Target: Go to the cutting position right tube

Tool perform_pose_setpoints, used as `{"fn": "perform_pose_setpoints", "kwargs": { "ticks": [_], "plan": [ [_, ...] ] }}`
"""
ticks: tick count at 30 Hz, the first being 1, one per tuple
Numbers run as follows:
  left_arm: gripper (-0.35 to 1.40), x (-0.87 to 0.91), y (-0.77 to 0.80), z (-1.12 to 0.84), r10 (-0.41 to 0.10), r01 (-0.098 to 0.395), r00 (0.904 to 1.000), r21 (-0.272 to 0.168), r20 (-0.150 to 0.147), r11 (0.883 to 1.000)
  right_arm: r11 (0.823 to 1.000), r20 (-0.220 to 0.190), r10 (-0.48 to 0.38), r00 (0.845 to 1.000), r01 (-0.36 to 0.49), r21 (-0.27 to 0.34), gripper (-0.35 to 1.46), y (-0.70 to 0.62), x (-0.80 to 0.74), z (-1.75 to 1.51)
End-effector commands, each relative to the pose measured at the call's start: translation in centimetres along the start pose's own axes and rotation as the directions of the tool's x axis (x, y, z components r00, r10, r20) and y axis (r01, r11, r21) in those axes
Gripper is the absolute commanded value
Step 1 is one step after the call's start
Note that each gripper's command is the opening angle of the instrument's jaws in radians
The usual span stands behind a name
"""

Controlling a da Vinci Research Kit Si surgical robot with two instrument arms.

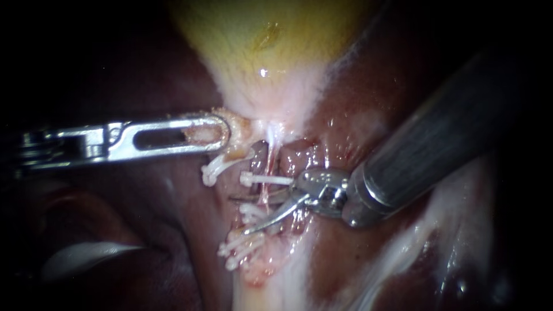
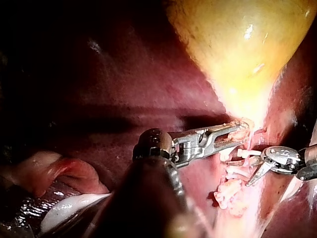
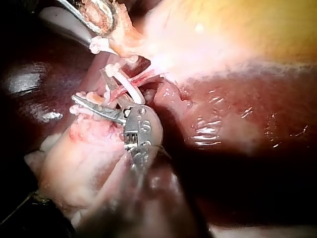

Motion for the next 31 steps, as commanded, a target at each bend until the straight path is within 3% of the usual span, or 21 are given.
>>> {"fn": "perform_pose_setpoints", "kwargs": {
  "ticks": [1, 6, 31],
  "plan": [
    [-0.35, 0.00, 0.00, 0.00, 0.000, 0.000, 1.0000, -0.001, 0.000, 1.000, 1.000, -0.007, 0.002, 1.000, -0.002, -0.002, 1.38, 0.01, 0.01, 0.02],
    [-0.35, 0.00, 0.00, 0.00, 0.000, 0.000, 1.0000, -0.001, 0.000, 1.000, 1.000, -0.048, 0.002, 0.999, -0.003, -0.027, 1.38, 0.07, 0.04, 0.11],
    [-0.35, 0.01, 0.02, 0.01, 0.001, -0.001, 1.0000, -0.001, 0.001, 1.000, 0.999, -0.055, 0.004, 0.998, -0.007, -0.050, 1.35, 0.10, 0.05, 0.14]
  ]
}}
